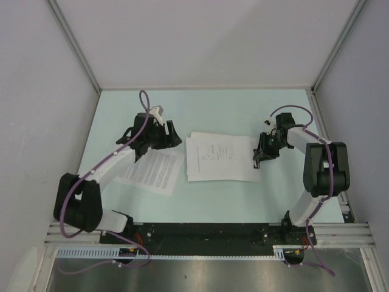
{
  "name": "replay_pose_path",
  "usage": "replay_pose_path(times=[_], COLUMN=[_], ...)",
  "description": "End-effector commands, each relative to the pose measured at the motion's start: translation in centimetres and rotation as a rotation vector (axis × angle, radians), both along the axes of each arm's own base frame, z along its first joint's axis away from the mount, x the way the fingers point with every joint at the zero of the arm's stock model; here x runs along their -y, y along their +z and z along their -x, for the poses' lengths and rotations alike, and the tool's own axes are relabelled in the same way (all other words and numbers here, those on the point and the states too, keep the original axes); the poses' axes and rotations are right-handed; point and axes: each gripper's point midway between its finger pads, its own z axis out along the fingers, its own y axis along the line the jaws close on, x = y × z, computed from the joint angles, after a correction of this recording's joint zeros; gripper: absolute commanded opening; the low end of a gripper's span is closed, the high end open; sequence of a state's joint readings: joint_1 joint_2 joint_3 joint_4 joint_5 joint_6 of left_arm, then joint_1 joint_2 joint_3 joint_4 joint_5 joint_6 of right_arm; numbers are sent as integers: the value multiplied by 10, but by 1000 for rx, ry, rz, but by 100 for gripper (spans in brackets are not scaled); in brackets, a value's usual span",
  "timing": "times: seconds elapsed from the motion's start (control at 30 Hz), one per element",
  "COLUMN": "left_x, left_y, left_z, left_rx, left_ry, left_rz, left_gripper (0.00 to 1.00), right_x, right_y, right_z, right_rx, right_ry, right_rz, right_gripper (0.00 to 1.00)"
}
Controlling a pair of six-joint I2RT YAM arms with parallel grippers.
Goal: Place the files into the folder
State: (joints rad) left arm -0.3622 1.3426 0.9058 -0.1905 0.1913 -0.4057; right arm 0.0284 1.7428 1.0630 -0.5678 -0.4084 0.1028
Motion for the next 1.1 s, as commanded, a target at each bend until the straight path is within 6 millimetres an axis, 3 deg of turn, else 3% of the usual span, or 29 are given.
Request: replay_pose_path(times=[0.0,0.17,0.47,0.6,0.93,1.07], left_x=[2,12,33,43,52,57], left_y=[-11,-34,-53,-64,-61,-60], left_z=[-21,-44,-59,-58,-58,-58], left_rx=[-91,-148,-187,-226,-200,-210], left_ry=[71,51,-16,-50,-66,-82], left_rz=[148,168,236,272,256,257], left_gripper=[77,61,64,59,43,44], right_x=[-7,-7,-8,-8,-9,-9], right_y=[20,20,16,16,13,12], right_z=[-13,-13,-12,-12,-11,-10], right_rx=[68,69,63,64,55,54], right_ry=[8,8,12,13,16,16], right_rz=[-49,-41,-37,-35,-34,-31], right_gripper=[0,0,0,0,0,0])
